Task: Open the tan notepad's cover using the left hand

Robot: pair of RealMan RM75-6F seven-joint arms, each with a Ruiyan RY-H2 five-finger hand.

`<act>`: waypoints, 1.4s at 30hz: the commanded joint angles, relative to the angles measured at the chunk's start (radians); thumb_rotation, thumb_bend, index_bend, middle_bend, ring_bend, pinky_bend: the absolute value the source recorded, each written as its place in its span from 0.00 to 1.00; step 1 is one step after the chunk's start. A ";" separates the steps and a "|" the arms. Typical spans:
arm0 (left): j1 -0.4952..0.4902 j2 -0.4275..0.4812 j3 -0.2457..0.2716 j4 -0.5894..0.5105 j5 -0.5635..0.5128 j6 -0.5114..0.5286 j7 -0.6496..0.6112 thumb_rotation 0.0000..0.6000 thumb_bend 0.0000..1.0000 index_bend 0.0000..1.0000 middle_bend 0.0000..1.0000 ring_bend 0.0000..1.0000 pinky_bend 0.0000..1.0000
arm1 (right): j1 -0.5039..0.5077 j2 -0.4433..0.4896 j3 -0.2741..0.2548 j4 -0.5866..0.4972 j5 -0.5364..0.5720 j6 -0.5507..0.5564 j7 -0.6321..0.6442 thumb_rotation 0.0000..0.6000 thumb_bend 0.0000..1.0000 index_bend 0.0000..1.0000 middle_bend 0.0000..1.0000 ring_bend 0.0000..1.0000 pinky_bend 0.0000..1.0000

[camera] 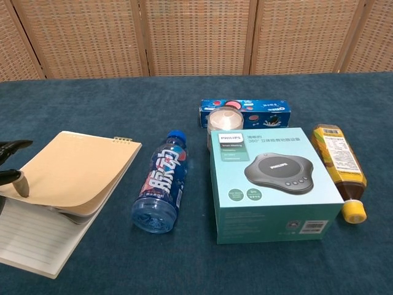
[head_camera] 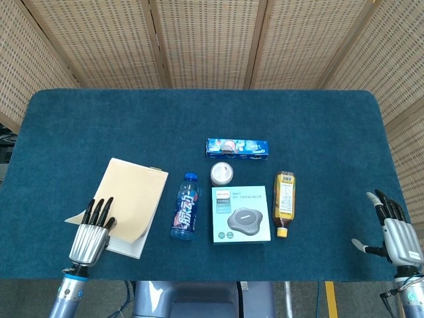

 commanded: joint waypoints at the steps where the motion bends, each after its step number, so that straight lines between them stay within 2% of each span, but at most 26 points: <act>1: 0.018 0.008 0.014 -0.007 0.018 0.012 -0.007 1.00 0.72 0.80 0.00 0.00 0.00 | 0.000 0.000 0.000 0.001 0.000 -0.001 -0.001 1.00 0.05 0.03 0.00 0.00 0.00; 16: 0.093 0.039 0.058 -0.040 0.105 0.050 -0.012 1.00 0.72 0.80 0.00 0.00 0.00 | 0.000 0.000 0.000 -0.005 0.002 -0.001 -0.004 1.00 0.05 0.03 0.00 0.00 0.00; 21: 0.097 0.046 0.052 -0.049 0.125 0.045 -0.005 1.00 0.72 0.80 0.00 0.00 0.00 | 0.000 0.001 0.000 -0.006 0.002 -0.001 -0.004 1.00 0.05 0.03 0.00 0.00 0.00; 28: 0.068 0.070 -0.020 -0.088 0.126 0.035 0.013 1.00 0.72 0.80 0.00 0.00 0.00 | 0.000 0.000 0.002 -0.005 0.002 0.002 -0.003 1.00 0.05 0.03 0.00 0.00 0.00; 31: 0.046 0.093 -0.068 -0.124 0.119 0.034 0.020 1.00 0.72 0.80 0.00 0.00 0.00 | 0.000 0.000 0.002 -0.005 0.002 0.001 -0.003 1.00 0.05 0.03 0.00 0.00 0.00; 34: 0.018 0.122 -0.123 -0.168 0.104 0.024 0.030 1.00 0.72 0.80 0.00 0.00 0.00 | 0.001 0.000 0.002 -0.006 0.003 -0.001 -0.004 1.00 0.05 0.03 0.00 0.00 0.00; 37: -0.027 0.157 -0.210 -0.215 0.064 -0.004 0.044 1.00 0.72 0.80 0.00 0.00 0.00 | 0.001 0.000 0.002 -0.005 0.003 -0.001 -0.005 1.00 0.05 0.03 0.00 0.00 0.00; 42: -0.074 0.180 -0.283 -0.236 0.010 -0.052 0.064 1.00 0.72 0.80 0.00 0.00 0.00 | 0.002 0.000 0.003 -0.007 0.005 -0.002 -0.006 1.00 0.05 0.03 0.00 0.00 0.00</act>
